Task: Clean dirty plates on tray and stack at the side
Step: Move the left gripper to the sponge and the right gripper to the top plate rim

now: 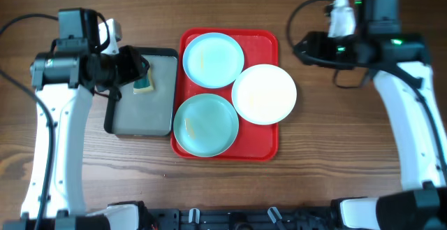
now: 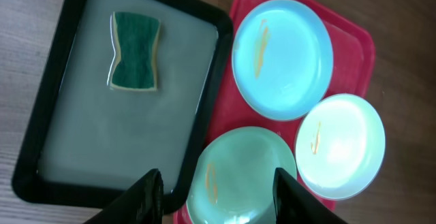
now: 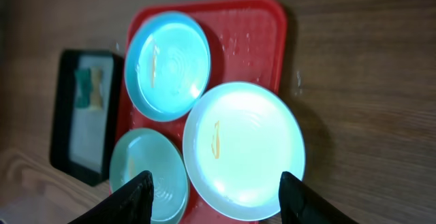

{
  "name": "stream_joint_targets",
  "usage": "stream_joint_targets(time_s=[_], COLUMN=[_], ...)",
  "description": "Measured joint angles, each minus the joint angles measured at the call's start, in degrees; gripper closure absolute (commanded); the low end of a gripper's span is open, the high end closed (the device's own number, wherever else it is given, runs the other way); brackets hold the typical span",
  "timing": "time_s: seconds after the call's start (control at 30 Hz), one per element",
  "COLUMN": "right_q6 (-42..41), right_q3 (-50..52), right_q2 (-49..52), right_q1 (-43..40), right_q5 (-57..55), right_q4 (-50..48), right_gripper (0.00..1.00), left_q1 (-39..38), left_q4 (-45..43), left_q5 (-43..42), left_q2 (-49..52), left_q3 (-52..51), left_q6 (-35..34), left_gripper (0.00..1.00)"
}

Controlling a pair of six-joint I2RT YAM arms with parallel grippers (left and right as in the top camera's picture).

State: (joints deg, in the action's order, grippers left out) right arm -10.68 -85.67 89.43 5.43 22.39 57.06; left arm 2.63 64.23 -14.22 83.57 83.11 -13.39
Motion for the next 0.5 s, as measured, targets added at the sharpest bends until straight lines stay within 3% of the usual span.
stream_joint_targets(time_s=[0.2, 0.5], right_q6=[0.9, 1.3], right_q3=[-0.1, -0.2], right_q2=[13.4, 27.4], right_q1=[11.1, 12.7], right_q5=[-8.9, -9.0], right_q4=[-10.1, -29.2], right_gripper=[0.43, 0.59], left_q1=[0.0, 0.0], left_q4=[-0.7, -3.6], left_q5=[4.2, 10.1], left_q2=[7.9, 11.4], left_q3=[0.2, 0.2], left_q6=[-3.7, -4.4], left_gripper=[0.39, 0.41])
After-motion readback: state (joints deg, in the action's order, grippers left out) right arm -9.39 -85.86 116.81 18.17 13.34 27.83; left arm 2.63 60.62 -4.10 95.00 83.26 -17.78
